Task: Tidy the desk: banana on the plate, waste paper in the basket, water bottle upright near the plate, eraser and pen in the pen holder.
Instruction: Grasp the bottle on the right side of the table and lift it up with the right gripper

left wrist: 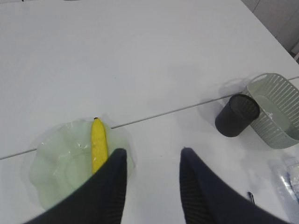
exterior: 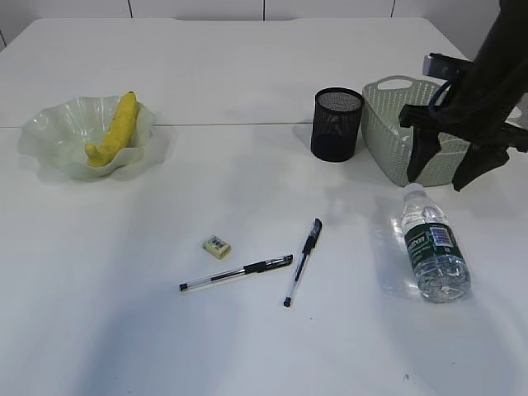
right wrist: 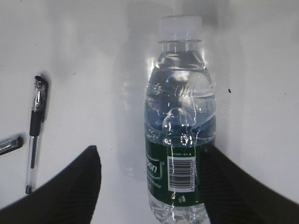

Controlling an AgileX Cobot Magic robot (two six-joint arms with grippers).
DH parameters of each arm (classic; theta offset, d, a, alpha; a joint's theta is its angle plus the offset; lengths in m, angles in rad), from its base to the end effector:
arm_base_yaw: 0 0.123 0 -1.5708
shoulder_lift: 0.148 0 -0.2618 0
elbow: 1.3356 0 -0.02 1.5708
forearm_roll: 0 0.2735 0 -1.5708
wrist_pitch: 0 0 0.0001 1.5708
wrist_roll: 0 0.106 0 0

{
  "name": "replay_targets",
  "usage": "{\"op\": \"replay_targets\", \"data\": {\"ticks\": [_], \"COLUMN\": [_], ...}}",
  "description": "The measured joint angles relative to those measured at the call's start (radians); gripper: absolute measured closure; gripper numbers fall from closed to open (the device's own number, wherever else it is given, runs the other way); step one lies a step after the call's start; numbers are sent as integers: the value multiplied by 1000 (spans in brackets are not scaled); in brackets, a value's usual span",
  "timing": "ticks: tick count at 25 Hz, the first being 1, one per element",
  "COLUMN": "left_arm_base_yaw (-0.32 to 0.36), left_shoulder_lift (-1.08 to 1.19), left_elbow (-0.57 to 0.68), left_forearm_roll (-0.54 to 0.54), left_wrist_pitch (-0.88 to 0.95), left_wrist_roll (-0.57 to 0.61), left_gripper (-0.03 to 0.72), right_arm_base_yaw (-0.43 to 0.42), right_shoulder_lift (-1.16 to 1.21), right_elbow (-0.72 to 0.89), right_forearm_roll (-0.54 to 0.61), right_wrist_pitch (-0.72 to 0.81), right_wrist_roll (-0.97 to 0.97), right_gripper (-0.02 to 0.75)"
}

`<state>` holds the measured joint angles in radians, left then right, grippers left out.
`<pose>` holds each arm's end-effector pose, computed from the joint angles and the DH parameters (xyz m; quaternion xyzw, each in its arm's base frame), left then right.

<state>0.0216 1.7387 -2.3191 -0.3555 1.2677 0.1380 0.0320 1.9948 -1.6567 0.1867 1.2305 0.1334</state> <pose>0.3679 -0.0273 0.5019 0.0826 0.8672 -0.1367 0.4716 0.4206 0.0320 0.1907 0.0775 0.9920 0.0925 0.0370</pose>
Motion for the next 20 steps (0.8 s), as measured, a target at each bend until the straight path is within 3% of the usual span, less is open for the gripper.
{"op": "replay_targets", "data": {"ticks": [20], "left_arm_base_yaw": [0], "left_shoulder_lift": [0], "left_elbow": [0], "left_forearm_roll": [0], "left_wrist_pitch": [0], "left_wrist_roll": [0], "left_gripper": [426], "right_arm_base_yaw": [0], "right_shoulder_lift": [131], "right_elbow": [0], "right_forearm_roll": [-46], "right_wrist_pitch": [-11], "right_wrist_roll": [61], "right_gripper": [227]}}
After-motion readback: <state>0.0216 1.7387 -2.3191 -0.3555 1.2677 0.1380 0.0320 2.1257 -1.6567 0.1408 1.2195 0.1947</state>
